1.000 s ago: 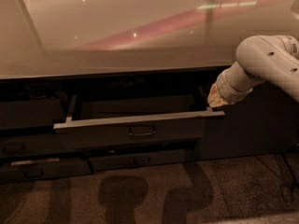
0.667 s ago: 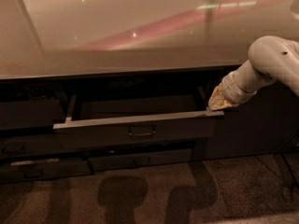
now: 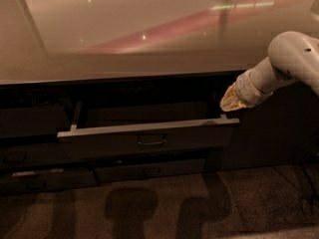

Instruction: Open top drawer

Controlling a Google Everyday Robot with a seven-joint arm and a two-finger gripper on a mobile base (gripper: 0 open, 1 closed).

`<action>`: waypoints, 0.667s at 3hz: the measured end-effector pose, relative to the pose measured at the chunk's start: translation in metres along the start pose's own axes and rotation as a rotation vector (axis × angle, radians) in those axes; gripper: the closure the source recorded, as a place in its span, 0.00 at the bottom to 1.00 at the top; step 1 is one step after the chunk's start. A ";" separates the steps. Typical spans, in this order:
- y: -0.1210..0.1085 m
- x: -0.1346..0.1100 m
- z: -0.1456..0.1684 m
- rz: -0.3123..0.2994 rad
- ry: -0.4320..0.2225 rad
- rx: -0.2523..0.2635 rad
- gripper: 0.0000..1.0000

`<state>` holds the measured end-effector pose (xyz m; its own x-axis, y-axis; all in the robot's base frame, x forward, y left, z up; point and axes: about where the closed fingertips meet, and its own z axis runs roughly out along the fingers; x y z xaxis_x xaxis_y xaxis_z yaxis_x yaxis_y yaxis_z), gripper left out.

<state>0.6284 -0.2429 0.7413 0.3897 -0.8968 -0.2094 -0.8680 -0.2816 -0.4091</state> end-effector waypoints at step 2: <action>-0.039 -0.018 0.036 -0.030 0.058 -0.091 1.00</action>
Offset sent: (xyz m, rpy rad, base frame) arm 0.0854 0.1189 -0.0192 -0.2482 0.0917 0.1165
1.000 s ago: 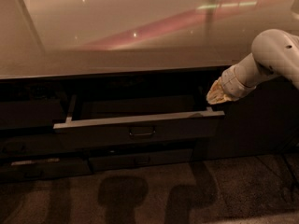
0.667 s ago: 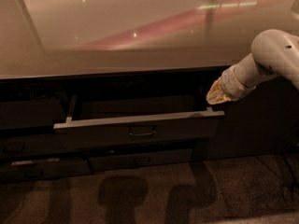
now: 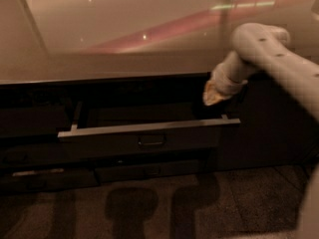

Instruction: Open top drawer

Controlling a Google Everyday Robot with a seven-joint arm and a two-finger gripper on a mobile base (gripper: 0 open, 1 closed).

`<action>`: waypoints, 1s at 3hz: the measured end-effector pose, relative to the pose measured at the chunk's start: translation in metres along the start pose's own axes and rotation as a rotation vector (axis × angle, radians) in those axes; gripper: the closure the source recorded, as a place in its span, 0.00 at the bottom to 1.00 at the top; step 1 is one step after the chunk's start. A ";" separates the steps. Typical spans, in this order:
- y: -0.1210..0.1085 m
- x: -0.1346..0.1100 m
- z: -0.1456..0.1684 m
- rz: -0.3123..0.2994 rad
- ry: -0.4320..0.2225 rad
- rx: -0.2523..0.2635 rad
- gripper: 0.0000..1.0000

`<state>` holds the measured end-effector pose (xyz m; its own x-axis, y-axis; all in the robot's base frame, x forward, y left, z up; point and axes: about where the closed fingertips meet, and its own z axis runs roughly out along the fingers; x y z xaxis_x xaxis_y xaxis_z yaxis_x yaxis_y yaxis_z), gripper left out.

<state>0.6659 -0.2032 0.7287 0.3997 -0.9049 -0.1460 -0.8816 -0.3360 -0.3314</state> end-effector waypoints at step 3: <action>-0.012 -0.027 0.025 -0.064 0.009 -0.023 1.00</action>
Offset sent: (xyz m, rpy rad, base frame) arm 0.0105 0.0347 -0.0032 -0.0140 0.0029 0.0532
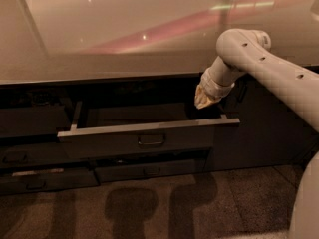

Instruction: Open top drawer

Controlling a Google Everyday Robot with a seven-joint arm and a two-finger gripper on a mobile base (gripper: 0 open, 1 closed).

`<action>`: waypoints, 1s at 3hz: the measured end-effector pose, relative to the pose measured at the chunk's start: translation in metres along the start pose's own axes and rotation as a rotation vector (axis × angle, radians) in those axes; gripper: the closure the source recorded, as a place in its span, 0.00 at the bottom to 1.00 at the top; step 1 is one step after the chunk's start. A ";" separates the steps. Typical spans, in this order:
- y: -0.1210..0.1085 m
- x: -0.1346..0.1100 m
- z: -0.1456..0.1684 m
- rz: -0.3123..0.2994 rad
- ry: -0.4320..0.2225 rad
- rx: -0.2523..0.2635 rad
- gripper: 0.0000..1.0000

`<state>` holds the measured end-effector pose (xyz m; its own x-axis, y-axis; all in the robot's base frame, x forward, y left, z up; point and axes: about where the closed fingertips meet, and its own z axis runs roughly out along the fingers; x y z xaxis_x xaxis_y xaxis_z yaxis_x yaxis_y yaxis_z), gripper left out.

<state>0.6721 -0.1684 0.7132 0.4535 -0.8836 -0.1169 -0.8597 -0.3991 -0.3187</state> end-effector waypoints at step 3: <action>0.023 0.000 0.047 -0.016 0.054 -0.084 1.00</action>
Offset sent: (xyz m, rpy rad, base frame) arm -0.0085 -0.0032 -0.0654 -0.0782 0.0944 0.0067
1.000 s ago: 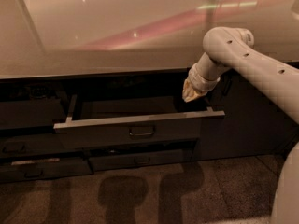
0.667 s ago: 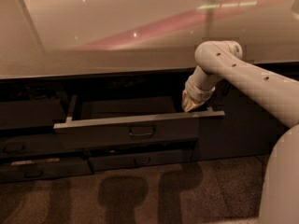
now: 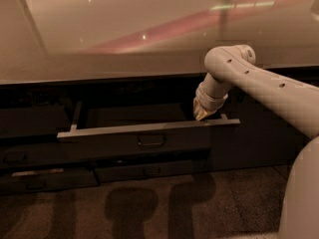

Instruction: Open top drawer

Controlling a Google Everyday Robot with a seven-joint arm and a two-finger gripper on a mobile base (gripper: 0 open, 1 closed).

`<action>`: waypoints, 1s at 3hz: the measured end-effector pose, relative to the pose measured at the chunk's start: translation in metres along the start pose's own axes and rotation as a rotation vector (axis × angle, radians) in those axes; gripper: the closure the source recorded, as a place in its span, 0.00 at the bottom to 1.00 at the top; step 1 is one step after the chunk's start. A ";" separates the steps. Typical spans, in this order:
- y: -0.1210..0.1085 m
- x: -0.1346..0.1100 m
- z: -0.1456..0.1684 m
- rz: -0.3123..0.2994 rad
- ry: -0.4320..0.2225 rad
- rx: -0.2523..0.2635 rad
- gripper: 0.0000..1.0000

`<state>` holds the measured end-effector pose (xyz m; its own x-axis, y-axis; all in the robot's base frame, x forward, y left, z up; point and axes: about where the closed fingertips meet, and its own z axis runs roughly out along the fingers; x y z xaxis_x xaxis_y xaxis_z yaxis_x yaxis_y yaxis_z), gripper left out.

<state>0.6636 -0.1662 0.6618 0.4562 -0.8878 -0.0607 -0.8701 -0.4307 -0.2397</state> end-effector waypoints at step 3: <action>0.032 -0.016 -0.003 -0.039 0.002 0.026 0.34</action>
Offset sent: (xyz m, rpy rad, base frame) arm -0.0856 0.0020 -0.0304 0.0185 0.0430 0.0987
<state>0.6280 -0.1664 0.6582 0.4893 -0.8708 -0.0490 -0.8466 -0.4606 -0.2667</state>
